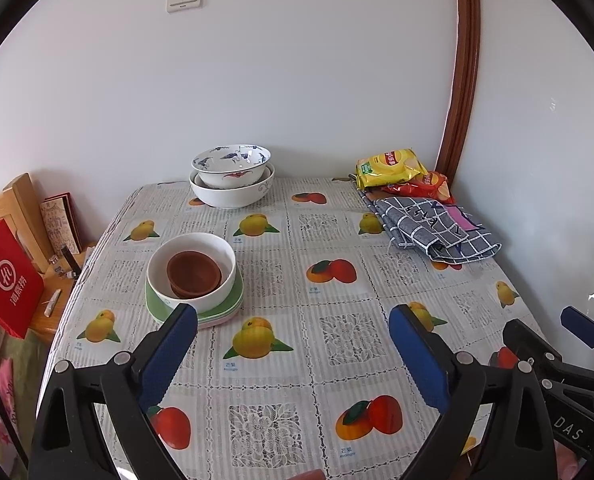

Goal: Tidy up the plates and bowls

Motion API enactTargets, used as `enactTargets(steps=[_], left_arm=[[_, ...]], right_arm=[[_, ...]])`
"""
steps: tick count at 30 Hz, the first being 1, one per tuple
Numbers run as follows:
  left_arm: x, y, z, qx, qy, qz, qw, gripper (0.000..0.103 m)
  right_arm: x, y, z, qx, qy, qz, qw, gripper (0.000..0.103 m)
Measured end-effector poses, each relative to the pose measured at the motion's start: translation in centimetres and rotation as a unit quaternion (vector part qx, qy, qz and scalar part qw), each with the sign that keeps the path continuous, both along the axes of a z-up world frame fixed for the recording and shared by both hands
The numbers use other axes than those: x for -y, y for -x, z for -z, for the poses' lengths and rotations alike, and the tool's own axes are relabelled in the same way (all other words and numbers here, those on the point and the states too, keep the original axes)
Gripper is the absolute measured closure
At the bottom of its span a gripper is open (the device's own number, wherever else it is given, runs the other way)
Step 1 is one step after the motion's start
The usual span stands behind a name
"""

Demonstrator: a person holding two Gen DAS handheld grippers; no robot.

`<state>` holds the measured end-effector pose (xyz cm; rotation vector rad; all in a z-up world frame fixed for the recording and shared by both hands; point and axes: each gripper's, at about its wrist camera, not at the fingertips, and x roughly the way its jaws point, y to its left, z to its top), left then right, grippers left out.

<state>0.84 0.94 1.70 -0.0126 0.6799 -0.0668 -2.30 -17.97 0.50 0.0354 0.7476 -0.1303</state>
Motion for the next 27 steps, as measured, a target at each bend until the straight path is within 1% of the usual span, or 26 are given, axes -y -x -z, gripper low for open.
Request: enactTargets(steps=[27], left_arm=[[0.53,0.21,0.41,-0.008,-0.004,0.0,1.0,0.006]], right_arm=[[-0.08,0.35,0.1,-0.001,0.002,-0.001,1.0,0.009]])
